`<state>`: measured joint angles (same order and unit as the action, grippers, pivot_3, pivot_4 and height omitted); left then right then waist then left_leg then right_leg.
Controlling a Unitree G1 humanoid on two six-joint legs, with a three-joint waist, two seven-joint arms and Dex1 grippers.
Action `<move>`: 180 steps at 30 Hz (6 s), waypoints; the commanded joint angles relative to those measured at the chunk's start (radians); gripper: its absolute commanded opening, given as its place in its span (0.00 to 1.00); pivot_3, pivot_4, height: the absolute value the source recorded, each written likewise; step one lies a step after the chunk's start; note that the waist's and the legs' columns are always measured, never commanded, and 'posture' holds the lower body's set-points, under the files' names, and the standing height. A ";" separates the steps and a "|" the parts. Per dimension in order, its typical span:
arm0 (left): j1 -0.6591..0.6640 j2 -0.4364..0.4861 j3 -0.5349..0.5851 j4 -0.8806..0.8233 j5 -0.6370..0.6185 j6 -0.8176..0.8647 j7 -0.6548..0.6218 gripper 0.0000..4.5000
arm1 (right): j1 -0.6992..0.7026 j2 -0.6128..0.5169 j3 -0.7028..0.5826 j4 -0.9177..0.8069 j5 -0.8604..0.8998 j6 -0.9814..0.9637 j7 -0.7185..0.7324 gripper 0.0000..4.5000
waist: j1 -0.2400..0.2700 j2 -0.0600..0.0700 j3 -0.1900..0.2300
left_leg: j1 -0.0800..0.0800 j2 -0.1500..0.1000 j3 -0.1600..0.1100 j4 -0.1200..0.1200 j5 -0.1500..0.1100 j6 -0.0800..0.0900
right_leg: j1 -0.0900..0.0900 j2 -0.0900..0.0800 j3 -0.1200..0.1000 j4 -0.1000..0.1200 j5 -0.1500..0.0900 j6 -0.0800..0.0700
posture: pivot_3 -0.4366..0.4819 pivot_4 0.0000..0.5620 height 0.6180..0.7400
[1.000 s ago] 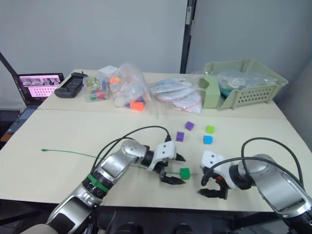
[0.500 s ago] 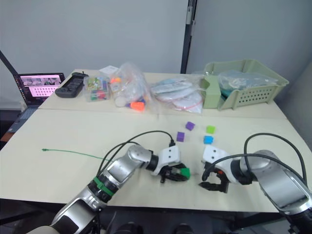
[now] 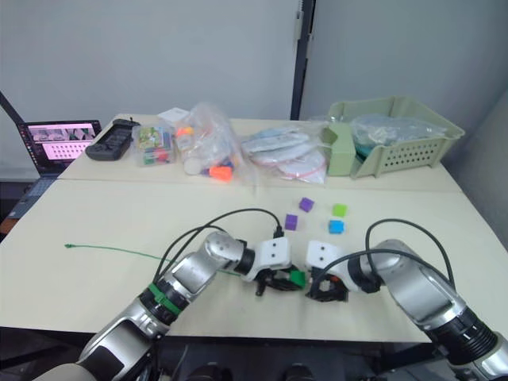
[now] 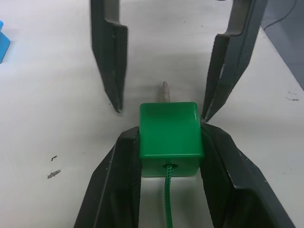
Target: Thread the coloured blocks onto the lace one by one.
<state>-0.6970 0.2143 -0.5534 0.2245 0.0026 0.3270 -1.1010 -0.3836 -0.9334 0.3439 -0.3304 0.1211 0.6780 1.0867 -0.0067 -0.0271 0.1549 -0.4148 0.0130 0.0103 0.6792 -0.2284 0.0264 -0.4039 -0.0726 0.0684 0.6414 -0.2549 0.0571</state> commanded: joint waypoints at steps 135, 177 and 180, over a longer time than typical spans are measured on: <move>0.023 0.141 0.230 -0.034 -0.232 -0.142 -0.251 0.00 | -0.162 -0.041 -0.187 -0.143 0.282 0.264 0.074 0.60 | -0.003 -0.006 0.003 | -0.010 0.000 0.003 0.004 0.000 0.000 | -0.018 -0.003 -0.002 0.014 0.002 -0.002 | 0.48 0.27 0.95; 0.116 0.158 0.282 -0.133 -0.270 -0.089 -0.131 0.00 | -0.039 0.505 -0.541 0.159 0.159 0.194 -0.836 0.99 | -0.007 -0.004 0.003 | -0.008 0.000 0.004 0.003 0.000 -0.001 | -0.017 -0.003 0.000 0.014 0.002 -0.002 | 0.48 0.27 0.95; 0.115 0.159 0.282 -0.132 -0.269 -0.087 -0.130 0.00 | -0.058 0.521 -0.529 0.216 0.135 0.166 -0.853 0.99 | -0.008 -0.004 0.003 | -0.008 0.000 0.004 0.002 0.000 -0.001 | -0.017 -0.003 0.000 0.014 0.002 -0.002 | 0.48 0.27 0.95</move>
<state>-0.5782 0.3714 -0.2856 0.1294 -0.2470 0.2402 -1.2339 -0.4289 -0.4156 -0.1840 -0.1218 0.2714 0.8766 0.2442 -0.0150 -0.0312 0.1577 -0.4229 0.0130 0.0143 0.6813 -0.2279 0.0254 -0.4214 -0.0754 0.0682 0.6554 -0.2530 0.0548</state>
